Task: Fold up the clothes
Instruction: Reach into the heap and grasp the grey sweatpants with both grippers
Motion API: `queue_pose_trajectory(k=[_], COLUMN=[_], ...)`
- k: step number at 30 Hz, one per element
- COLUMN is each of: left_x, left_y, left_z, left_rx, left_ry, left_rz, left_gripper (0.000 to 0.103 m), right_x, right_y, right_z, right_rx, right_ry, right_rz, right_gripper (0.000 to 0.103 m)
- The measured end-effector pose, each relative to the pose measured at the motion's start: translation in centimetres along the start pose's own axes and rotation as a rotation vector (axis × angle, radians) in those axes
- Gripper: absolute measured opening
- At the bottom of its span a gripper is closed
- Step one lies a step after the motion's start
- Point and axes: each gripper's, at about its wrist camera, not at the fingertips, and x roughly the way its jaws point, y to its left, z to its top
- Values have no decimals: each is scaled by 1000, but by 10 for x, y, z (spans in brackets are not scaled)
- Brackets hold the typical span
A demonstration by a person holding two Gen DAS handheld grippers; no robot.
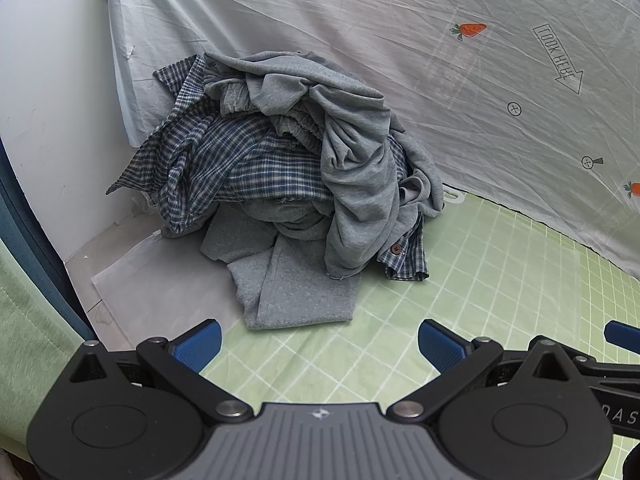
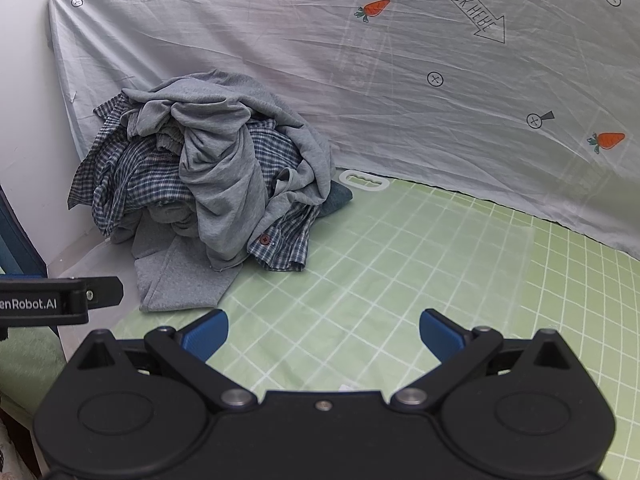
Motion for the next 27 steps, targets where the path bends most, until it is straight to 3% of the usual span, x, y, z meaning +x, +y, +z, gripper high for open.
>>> queue_pose_trajectory(k=[4,10,19,21,23,25,27], left_x=[10,39,115,129,140,146,150], left_y=[2,5,41,46,47,45,43], left_z=[13,57,138,151,161,167,171], left_rx=[-23,-59,-147,-159,-171,-187,-209], left_ry=[19,29,36,40,61,54,38], left_rz=[-7,-28,-79,-107,-141,-191,-217], left_gripper=[103,103,102,95,79,75,70], right_x=[9,36,124,151,178,202,224], right_y=[-3,-10,-14,-11,-8,-4,0], right_z=[9,38,97,110,123,133,143], right_rx=[-14,-61,-110,-119,-130,-127,-124], right_ry=[-7,-39,-43,-36,-23,-10,3], right_rz=[-11,-21,-14,-3,6,25,44], right_gripper=[103,102,89,86,82,65,57])
